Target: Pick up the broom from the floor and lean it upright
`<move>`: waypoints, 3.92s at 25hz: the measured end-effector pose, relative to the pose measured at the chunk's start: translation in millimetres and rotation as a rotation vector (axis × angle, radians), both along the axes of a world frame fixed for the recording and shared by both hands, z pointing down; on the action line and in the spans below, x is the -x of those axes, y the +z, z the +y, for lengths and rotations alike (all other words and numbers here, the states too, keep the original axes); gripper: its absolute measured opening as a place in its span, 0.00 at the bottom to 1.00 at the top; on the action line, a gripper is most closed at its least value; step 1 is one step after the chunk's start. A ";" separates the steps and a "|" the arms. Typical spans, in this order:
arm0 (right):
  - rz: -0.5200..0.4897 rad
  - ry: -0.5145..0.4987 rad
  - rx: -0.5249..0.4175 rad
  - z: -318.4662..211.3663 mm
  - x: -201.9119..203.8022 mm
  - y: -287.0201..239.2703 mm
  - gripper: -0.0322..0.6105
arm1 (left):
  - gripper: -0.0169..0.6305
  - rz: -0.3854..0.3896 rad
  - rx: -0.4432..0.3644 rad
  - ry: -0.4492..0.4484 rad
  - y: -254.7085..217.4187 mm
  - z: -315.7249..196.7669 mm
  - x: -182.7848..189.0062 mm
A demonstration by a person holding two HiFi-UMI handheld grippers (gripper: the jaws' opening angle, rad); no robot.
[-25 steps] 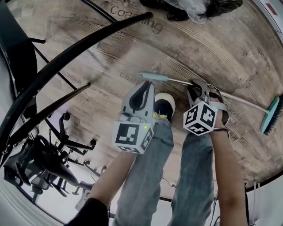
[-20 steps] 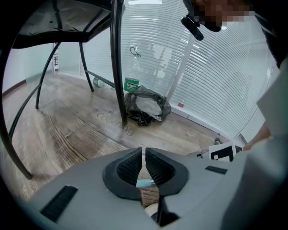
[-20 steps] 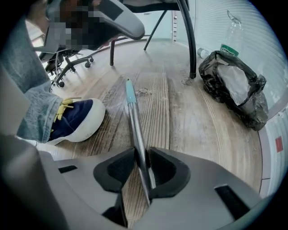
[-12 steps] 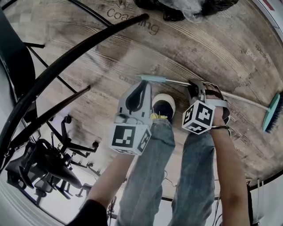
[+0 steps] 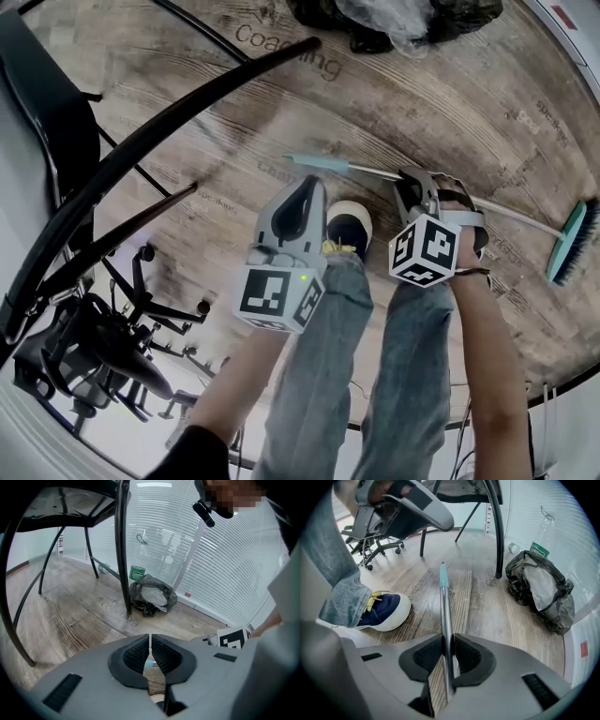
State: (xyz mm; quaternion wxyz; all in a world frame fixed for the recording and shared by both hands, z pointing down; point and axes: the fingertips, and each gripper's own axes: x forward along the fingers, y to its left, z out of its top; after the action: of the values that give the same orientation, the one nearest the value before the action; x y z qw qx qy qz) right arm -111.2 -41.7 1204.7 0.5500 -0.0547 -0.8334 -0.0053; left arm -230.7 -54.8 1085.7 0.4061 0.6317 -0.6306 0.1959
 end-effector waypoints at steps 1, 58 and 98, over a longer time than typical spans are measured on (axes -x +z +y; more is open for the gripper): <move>-0.004 0.001 0.001 -2.7 0.7 -4.2 0.19 | 0.06 0.001 -0.005 0.004 -2.2 -2.5 0.0; -0.454 0.857 -0.151 -267.0 -129.2 -589.2 0.17 | 0.06 -0.097 -0.425 0.343 -565.9 -177.0 -128.5; -0.444 1.250 -0.176 -396.7 -150.2 -581.1 0.18 | 0.06 -0.159 -0.408 0.372 -573.9 -236.9 -135.4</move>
State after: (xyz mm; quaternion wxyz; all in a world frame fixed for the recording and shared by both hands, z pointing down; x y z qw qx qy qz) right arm 39.1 -438.4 623.6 0.2675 0.4858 -0.7982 0.2351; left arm -95.2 -291.7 511.7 0.1770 0.7878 -0.5602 0.1850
